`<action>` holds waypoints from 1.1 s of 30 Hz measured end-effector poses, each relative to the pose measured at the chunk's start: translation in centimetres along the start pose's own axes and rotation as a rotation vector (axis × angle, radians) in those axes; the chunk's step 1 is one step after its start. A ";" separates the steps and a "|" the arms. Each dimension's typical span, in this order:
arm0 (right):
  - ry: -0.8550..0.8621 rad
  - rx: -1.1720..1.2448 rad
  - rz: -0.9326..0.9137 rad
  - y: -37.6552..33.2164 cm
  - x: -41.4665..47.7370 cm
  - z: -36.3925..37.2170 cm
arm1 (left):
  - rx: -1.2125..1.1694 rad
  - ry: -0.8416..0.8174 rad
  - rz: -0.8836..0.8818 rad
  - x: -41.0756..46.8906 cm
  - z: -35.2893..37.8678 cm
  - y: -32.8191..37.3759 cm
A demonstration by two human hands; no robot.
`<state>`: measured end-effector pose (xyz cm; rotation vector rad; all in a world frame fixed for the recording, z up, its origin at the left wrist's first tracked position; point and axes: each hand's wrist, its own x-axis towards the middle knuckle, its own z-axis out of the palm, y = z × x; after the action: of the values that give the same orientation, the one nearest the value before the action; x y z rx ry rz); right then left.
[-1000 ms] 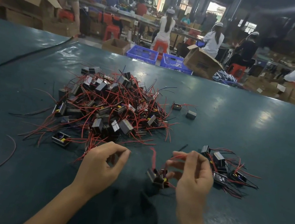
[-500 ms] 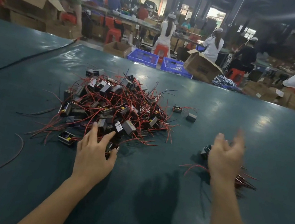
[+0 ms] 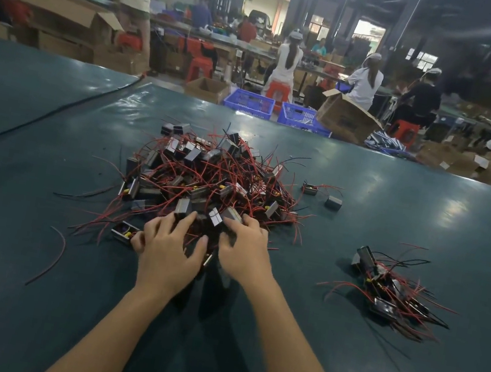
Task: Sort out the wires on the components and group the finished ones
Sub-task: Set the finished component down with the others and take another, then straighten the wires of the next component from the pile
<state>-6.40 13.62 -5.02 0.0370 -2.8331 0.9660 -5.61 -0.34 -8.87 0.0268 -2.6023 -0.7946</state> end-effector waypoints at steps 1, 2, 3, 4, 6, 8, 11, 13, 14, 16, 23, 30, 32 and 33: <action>-0.007 -0.010 -0.003 0.0 0.2 0.1 | -0.016 0.054 0.026 -0.1 -0.1 0.0; 0.007 -0.021 -0.018 0.0 0.2 0.1 | -0.035 0.101 0.056 -0.2 -0.3 0.1; 0.047 -0.028 -0.044 0.1 0.0 0.1 | -0.055 0.143 0.094 -0.3 -0.5 0.3; 0.112 -0.023 -0.074 0.2 -0.4 0.0 | -0.071 0.187 0.144 -0.5 -0.7 0.5; 0.279 0.028 -0.134 0.3 -1.5 -0.3 | -0.086 0.296 0.265 -0.8 -1.1 0.9; 0.411 0.091 -0.192 0.9 -2.9 -0.9 | -0.120 0.379 0.388 -1.1 -1.3 1.4; 0.495 0.182 -0.251 2.3 -5.0 -2.2 | -0.233 0.427 0.558 -1.7 -1.6 2.1; 0.520 0.252 -0.264 3.4 -6.3 -2.8 | -0.313 0.391 0.598 -2.2 -1.6 2.6; 0.538 0.275 -0.267 3.9 -6.9 -3.0 | -0.347 0.352 0.600 -2.5 -1.6 2.9; 0.587 0.305 -0.268 4.7 -7.8 -2.9 | -0.335 0.256 0.619 -3.1 -1.2 3.2; 0.687 0.289 -0.181 5.8 -9.0 -2.7 | -0.195 -0.015 0.650 -3.6 -1.1 3.3; 0.630 0.039 -0.213 5.9 -9.1 -3.1 | -0.181 -0.089 0.631 -3.5 -1.0 3.4; 0.575 0.015 -0.219 5.8 -9.2 -3.0 | -0.154 -0.109 0.649 -3.5 -0.8 3.5; 0.547 0.008 -0.216 5.8 -9.3 -3.0 | -0.138 -0.122 0.654 -3.5 -0.6 3.5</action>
<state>2.74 19.80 -7.59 0.0668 -2.2713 0.7916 -1.79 2.74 -7.90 -0.8839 -2.4119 -0.7308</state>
